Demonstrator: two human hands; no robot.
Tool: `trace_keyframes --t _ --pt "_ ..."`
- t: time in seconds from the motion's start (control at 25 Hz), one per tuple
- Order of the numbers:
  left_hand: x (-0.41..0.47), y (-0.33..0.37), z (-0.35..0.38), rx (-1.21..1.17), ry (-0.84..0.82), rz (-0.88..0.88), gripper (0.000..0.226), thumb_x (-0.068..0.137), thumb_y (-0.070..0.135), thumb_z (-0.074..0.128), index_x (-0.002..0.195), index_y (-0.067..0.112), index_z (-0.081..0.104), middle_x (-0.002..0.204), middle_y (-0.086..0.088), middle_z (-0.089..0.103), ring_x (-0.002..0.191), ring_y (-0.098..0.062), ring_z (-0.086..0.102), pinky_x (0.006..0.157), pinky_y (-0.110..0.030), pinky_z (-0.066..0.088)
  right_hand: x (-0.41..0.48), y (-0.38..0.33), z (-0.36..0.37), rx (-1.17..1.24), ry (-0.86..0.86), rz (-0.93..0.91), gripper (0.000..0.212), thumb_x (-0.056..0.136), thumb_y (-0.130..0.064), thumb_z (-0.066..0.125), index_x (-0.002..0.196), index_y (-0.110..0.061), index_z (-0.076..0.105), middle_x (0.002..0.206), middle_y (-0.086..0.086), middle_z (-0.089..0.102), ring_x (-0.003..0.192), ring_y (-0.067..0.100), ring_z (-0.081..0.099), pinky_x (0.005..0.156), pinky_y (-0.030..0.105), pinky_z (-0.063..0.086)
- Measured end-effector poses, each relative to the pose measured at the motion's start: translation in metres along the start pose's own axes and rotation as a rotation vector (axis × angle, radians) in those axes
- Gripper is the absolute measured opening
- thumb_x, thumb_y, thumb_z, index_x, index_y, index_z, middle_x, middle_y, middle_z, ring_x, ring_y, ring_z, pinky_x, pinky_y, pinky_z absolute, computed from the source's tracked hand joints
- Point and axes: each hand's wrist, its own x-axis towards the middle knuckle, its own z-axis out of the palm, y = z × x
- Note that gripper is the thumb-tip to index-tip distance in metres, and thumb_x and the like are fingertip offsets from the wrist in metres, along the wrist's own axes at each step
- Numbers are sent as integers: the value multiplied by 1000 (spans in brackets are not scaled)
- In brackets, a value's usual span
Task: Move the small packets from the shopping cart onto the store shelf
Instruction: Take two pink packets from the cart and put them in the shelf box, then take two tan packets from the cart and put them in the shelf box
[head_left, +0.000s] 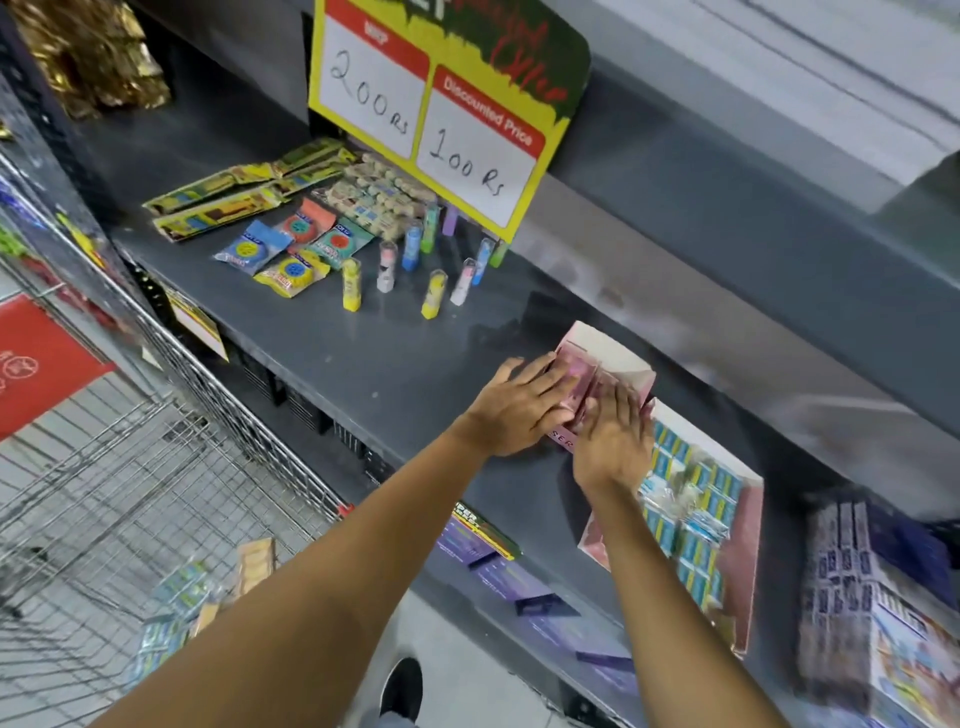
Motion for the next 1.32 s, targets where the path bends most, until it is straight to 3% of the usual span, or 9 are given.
trace_keyframes --t 0.16,0.28,0.48,0.72,0.84,0.96,1.08,1.16,1.32 --pt "6 1 0 -6 -3 7 49 91 39 29 120 13 59 126 -6 62 120 -25 54 89 -45 50 0 1 6 7 26 -1 73 86 -39 3 137 -2 39 144 17 42 138 29 30 118 44 10" --pt "-2 -6 -14 -59 83 -70 52 92 40 25 129 14 50 136 -8 53 127 -26 46 94 -45 45 -1 -1 3 112 112 8 68 88 -39 9 134 -1 43 142 18 44 137 31 32 117 46 15" --pt "-62 -62 -65 -235 233 -425 63 88 49 10 144 23 18 156 -3 14 143 -16 8 109 -43 16 -15 -73 13 371 220 -72 53 95 -32 23 136 -4 41 144 15 42 135 29 36 111 42 22" --pt "-230 -163 -118 -139 459 -923 52 96 42 17 144 24 17 156 -2 12 143 -15 4 107 -35 11 -88 -245 56 661 44 -485 50 93 -32 36 133 -3 46 142 17 45 132 27 40 108 34 26" --pt "-318 -180 -96 -78 346 -1088 49 98 39 21 145 25 14 157 -2 9 143 -15 2 111 -44 11 -148 -303 86 756 -130 -654 47 94 -29 37 132 -3 47 141 17 46 132 24 40 108 33 26" --pt "-374 -173 -31 -87 155 -1245 57 95 48 15 146 23 9 157 -4 7 143 -19 6 111 -46 14 -197 -315 150 614 -361 -729 50 93 -33 31 137 -11 42 143 10 45 132 22 39 110 37 26" --pt "-407 -138 51 -263 -251 -1421 59 96 43 35 145 20 13 154 -12 17 137 -30 22 105 -49 30 -225 -286 218 414 -608 -595 50 92 -35 34 137 -14 41 142 11 46 129 29 42 107 45 35" --pt "-422 -110 99 -410 -468 -1451 65 91 41 50 143 19 19 147 -14 30 130 -32 33 100 -47 39 -231 -267 254 275 -761 -449 48 95 -29 43 140 -15 35 148 9 38 134 28 33 110 43 29" --pt "-444 -101 141 -392 -486 -1532 73 79 42 67 136 19 29 132 -15 42 115 -32 47 88 -44 46 -237 -258 294 140 -881 -303 52 95 -30 46 143 -19 28 153 6 27 134 29 28 105 43 30"
